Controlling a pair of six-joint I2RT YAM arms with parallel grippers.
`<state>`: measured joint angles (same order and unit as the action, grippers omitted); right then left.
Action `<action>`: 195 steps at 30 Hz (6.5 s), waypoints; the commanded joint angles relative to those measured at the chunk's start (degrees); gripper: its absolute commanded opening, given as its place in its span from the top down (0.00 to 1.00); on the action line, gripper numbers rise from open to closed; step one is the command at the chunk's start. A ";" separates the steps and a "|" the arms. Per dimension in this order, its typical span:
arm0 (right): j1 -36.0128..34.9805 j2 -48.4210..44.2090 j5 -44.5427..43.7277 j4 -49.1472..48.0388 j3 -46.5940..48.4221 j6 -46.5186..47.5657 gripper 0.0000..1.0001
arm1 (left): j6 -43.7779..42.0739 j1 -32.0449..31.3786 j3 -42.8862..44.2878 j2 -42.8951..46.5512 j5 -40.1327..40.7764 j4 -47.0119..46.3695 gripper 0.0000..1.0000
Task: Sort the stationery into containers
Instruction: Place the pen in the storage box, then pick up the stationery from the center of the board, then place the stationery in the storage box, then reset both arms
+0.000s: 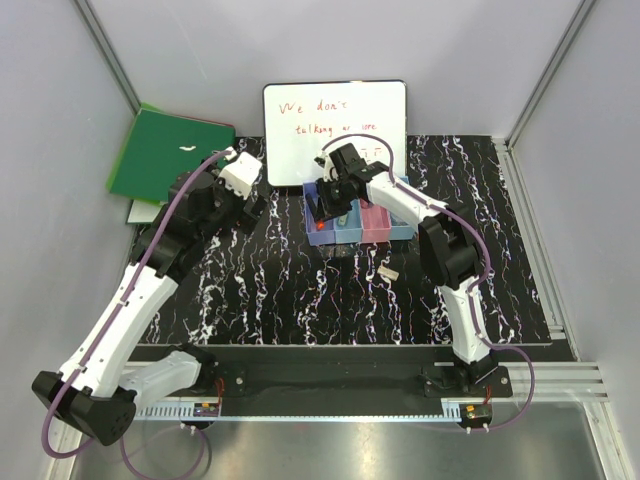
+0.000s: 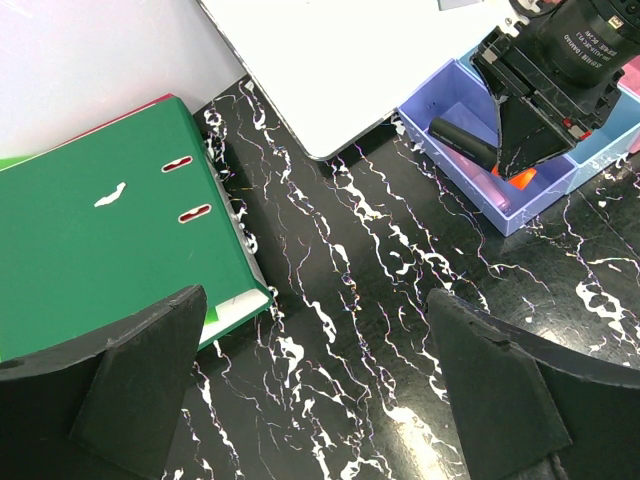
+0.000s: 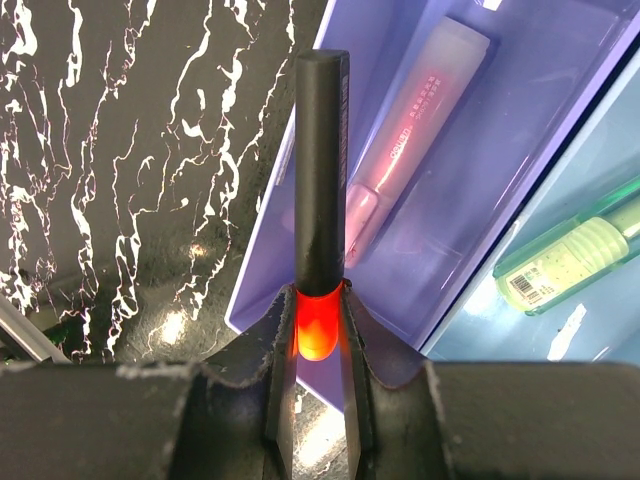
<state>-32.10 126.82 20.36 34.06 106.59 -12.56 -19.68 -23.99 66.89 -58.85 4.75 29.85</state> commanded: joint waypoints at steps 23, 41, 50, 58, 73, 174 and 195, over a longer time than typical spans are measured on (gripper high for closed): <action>0.28 -7.81 -5.49 -1.98 6.62 6.13 0.56 | -3.16 0.35 -2.46 2.16 -1.76 -3.13 0.01; 0.28 -41.64 -7.96 21.57 -29.22 57.11 0.41 | -3.52 0.26 -3.79 1.37 -10.73 0.12 0.01; 1.07 -39.12 -11.13 18.86 -38.29 64.59 0.25 | -4.31 0.26 -2.73 3.92 -10.29 1.53 0.01; 2.74 -30.95 -11.04 13.76 -39.18 67.40 0.25 | -3.52 0.26 -2.29 4.01 -10.91 2.06 0.01; 4.32 -20.22 -11.22 8.13 -36.53 63.54 0.36 | -2.64 0.26 -0.71 2.16 -12.49 2.15 0.01; 1.34 -42.87 -21.93 11.20 -17.36 45.08 0.78 | -3.25 0.17 -7.21 5.58 -12.14 3.55 0.01; 1.42 -71.27 -40.67 20.16 -25.46 27.77 0.00 | 9.05 0.26 -6.60 16.48 4.91 7.76 0.01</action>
<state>-30.70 58.52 -18.68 53.91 81.23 19.77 -13.19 -23.92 59.02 -44.53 5.28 37.82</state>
